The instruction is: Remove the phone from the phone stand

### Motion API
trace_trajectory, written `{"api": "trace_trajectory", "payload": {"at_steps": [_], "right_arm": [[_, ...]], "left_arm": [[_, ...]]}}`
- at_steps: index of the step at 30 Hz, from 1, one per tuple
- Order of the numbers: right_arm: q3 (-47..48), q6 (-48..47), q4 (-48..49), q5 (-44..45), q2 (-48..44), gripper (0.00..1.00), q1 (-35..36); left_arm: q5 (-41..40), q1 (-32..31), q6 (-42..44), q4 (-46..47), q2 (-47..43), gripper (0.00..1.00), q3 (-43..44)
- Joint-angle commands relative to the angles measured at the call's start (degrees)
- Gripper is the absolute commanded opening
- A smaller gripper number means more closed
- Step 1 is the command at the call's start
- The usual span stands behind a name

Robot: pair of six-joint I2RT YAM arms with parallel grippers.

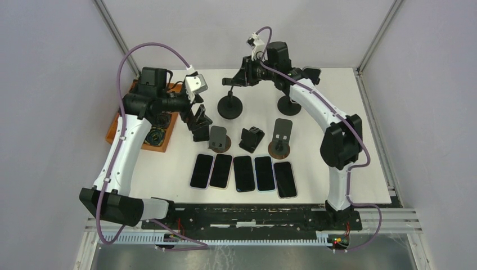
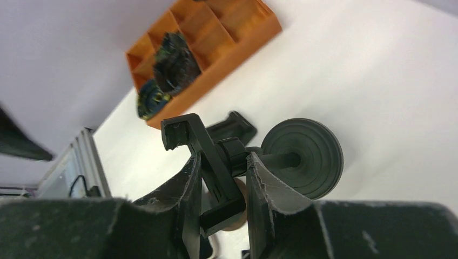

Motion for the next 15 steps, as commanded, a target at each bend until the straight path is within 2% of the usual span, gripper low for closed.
{"api": "trace_trajectory", "payload": {"at_steps": [1,9,12,15], "right_arm": [[7.3,-3.7,0.5,2.0,3.3,0.0,0.2],[7.7,-5.3,-1.7,4.3,7.3,0.01,0.1],[8.0,-6.7,-3.8,6.0,7.6,0.42,0.1],[8.8,-8.4,-4.8,8.5,5.4,0.79,0.0]], "left_arm": [[-0.4,-0.1,-2.8,2.9,-1.4,1.0,-2.0],[-0.1,-0.1,-2.9,3.1,-1.3,1.0,-2.6],[0.0,-0.1,-3.7,3.1,-0.7,1.0,-2.6],[0.0,0.0,-3.8,3.2,-0.4,1.0,-2.7]]}}
